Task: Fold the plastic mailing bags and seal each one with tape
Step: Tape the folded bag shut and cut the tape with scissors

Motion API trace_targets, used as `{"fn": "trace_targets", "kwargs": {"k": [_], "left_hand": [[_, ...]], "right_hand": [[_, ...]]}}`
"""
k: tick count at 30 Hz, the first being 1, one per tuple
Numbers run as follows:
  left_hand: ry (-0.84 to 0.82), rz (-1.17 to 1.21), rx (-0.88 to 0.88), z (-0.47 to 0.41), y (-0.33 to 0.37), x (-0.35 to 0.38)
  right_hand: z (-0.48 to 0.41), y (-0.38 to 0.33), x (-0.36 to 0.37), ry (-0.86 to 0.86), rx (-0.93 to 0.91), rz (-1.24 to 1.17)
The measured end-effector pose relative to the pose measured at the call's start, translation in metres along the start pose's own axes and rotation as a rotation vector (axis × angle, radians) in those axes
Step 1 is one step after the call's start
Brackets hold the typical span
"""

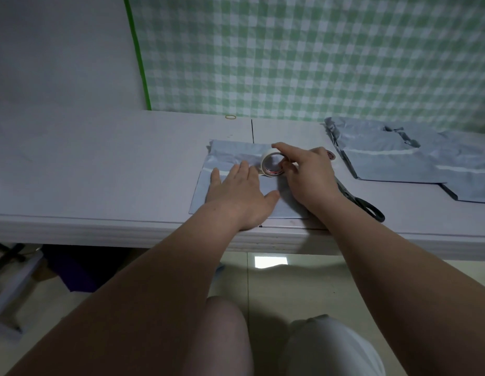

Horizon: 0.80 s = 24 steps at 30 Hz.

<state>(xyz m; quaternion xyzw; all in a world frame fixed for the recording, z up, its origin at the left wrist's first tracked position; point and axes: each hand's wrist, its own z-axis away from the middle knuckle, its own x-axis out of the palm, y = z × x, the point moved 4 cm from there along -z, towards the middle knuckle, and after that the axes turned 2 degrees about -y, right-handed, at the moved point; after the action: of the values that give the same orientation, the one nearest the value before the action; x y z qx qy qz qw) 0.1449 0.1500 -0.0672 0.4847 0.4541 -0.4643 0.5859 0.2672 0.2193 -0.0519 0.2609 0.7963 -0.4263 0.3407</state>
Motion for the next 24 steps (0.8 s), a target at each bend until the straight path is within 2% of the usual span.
{"fn": "trace_targets", "kwargs": {"k": [11,24], "left_hand": [[0.001,-0.028,0.003,-0.001,0.0,0.001],[-0.018,-0.052,0.005,0.001,0.0,0.0]], "right_hand": [[-0.003,-0.01,-0.024,0.025,-0.159,0.304],[-0.005,-0.016,-0.032,-0.096,-0.225,0.622]]}}
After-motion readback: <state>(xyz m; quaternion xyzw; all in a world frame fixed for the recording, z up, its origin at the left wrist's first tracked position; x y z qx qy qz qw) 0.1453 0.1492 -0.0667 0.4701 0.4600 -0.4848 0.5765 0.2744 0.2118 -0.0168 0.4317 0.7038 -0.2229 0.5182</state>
